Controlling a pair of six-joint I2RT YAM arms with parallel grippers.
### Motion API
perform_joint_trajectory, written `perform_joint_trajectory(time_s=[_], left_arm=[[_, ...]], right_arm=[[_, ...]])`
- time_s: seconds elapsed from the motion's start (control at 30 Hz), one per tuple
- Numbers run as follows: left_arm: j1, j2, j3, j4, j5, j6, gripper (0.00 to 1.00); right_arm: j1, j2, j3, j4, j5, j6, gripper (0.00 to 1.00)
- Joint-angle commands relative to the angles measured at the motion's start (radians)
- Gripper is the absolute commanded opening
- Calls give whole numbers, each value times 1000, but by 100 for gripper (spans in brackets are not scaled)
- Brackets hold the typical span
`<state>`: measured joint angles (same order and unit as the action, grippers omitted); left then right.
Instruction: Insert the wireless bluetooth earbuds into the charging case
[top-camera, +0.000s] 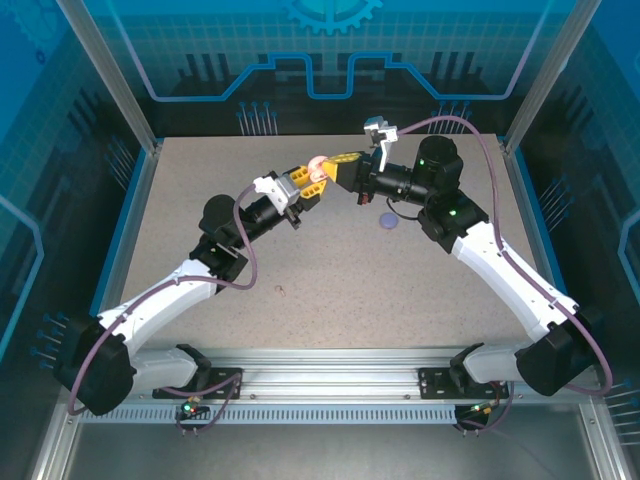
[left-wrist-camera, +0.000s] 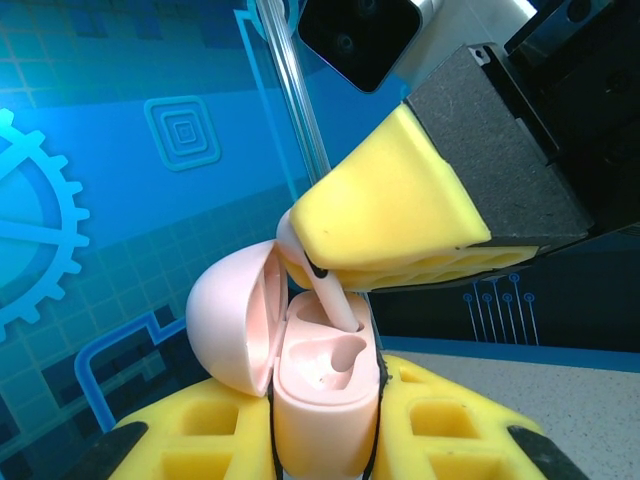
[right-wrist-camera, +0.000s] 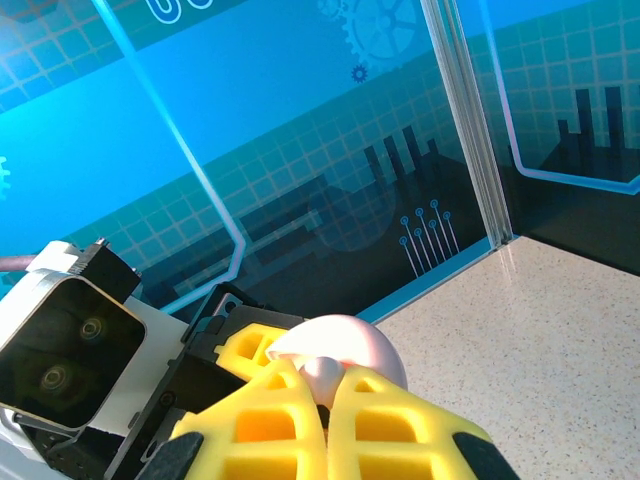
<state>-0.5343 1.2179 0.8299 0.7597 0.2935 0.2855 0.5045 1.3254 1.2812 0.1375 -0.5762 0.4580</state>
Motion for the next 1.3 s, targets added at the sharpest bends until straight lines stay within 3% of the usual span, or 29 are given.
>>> perform_joint_trajectory(time_s=[0.0,0.43,0.83,1.27], left_arm=[[-9,-29,37,22,9,-20,0],[-9,-24,48,18,-7,-39,0],[-10,-18,52,13,-3,-45,0],[-11,-8,59,-3,6,-47,0]], right_arm=[[-22,-11,7,-18,19,-31,0],[-24,-30,-11,-88,17,-99,2],[-47,-34,-21,-56,46,-59,10],[-44,-19,-14,-27,-8,-34,1]])
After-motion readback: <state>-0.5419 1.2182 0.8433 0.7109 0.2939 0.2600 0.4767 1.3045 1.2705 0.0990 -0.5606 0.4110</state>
